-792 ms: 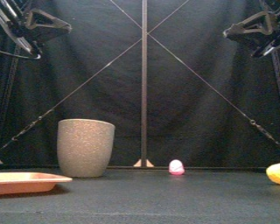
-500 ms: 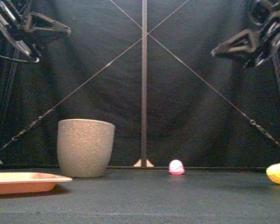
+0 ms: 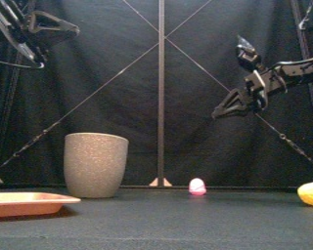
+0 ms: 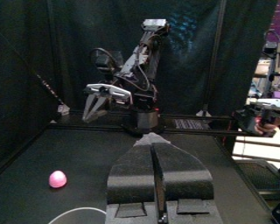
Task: Pick the pink ball then place it on the pink plate
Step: Pick the pink ball
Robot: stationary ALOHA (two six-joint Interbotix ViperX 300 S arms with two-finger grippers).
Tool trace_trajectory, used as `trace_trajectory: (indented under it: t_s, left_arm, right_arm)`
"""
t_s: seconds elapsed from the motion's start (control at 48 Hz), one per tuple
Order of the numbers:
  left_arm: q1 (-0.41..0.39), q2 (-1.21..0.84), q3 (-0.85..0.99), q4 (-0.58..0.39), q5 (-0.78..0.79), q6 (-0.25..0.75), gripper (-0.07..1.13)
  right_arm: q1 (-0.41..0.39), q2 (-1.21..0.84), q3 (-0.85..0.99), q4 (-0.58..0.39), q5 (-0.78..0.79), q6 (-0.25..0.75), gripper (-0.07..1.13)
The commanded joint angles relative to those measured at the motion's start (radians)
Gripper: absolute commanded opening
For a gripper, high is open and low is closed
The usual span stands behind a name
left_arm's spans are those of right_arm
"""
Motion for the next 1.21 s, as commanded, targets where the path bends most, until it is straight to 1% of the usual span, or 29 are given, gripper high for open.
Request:
trace_trajectory:
  t_s: [0.021, 0.062, 0.229, 0.333, 0.5, 0.646, 0.833, 1.208]
  left_arm:
    - [0.002, 0.006, -0.014, 0.000, -0.008, 0.002, 0.08]
    - [0.003, 0.006, -0.014, 0.000, -0.009, 0.000, 0.08]
    - [0.018, 0.006, -0.006, -0.002, -0.008, 0.000, 0.08]
    - [0.023, 0.006, 0.000, -0.002, -0.008, 0.000, 0.08]
    - [0.026, 0.006, 0.006, 0.000, -0.008, 0.002, 0.08]
    - [0.031, 0.006, 0.012, 0.000, -0.008, 0.002, 0.08]
    - [0.032, 0.006, 0.021, -0.002, -0.009, 0.000, 0.07]
    - [0.035, 0.006, 0.021, 0.000, -0.018, 0.002, 0.08]
  right_arm:
    - [-0.017, 0.075, -0.058, 0.020, -0.008, 0.006, 1.02]
    - [-0.018, 0.109, -0.075, 0.034, -0.008, 0.005, 1.04]
    - [-0.038, 0.244, -0.152, 0.043, -0.009, -0.008, 1.04]
    - [-0.061, 0.336, -0.204, 0.021, -0.003, -0.014, 1.04]
    - [-0.095, 0.431, -0.261, -0.049, 0.026, -0.006, 1.04]
    - [-0.118, 0.471, -0.291, -0.078, 0.069, -0.005, 1.04]
    - [-0.147, 0.500, -0.318, -0.081, 0.130, -0.005, 1.04]
    - [-0.150, 0.551, -0.325, -0.080, 0.144, 0.002, 1.03]
